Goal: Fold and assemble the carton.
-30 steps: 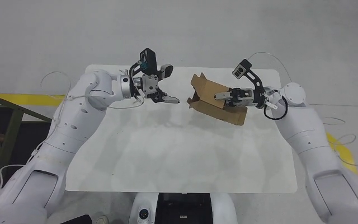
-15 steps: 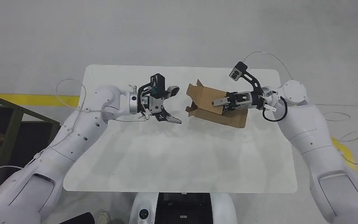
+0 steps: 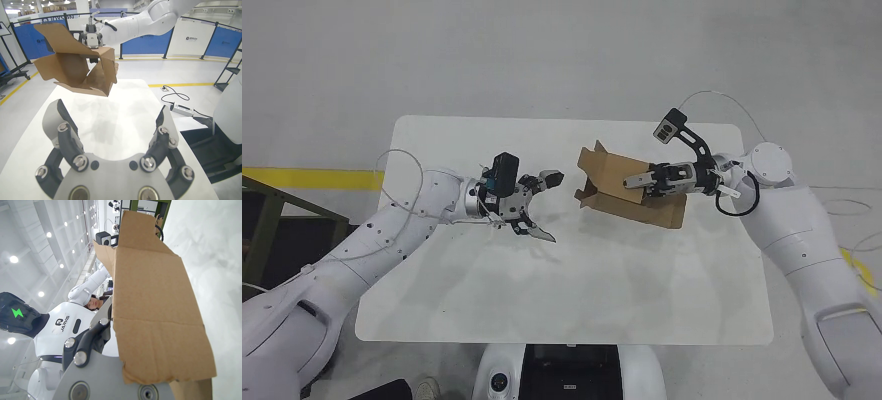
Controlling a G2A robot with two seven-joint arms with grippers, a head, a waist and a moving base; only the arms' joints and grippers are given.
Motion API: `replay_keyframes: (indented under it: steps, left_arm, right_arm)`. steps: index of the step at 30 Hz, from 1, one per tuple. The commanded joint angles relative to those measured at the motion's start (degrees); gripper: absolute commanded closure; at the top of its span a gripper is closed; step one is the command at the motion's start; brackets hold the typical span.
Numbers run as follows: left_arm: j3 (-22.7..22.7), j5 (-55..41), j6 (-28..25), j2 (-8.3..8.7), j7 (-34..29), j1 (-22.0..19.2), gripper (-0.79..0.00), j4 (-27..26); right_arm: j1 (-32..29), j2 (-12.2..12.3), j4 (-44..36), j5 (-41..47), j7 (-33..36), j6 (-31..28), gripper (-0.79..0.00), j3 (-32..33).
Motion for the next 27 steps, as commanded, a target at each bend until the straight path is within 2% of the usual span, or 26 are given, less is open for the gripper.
replay_keyframes:
  steps: [1,6,11,19,27]
  left_arm:
    - [1.0,-0.5,0.0,-0.88,-0.3,-0.7,-0.785,0.8]
    - [2.9,-2.5,0.0,-3.07,-0.3,-2.3,-0.785,2.1]
    - [4.8,-3.3,0.0,-4.47,-0.3,-3.5,-0.785,2.5]
    - [7.3,-5.0,0.0,-5.71,-0.3,-5.3,-0.785,2.1]
    - [7.4,-5.7,0.0,-6.17,-0.3,-6.2,-0.785,1.9]
  right_arm:
    - [-0.1,0.0,-0.5,0.3,0.0,0.0,0.000,-0.1]
    - [-0.6,0.2,-1.7,0.5,0.0,0.0,0.000,0.6]
    - [-1.6,0.3,-3.0,0.5,0.0,0.0,0.000,1.4]
    - [-2.4,0.4,-4.4,0.0,0.0,0.0,0.000,2.0]
    - [-2.9,0.4,-5.1,-0.1,0.0,0.0,0.000,2.1]
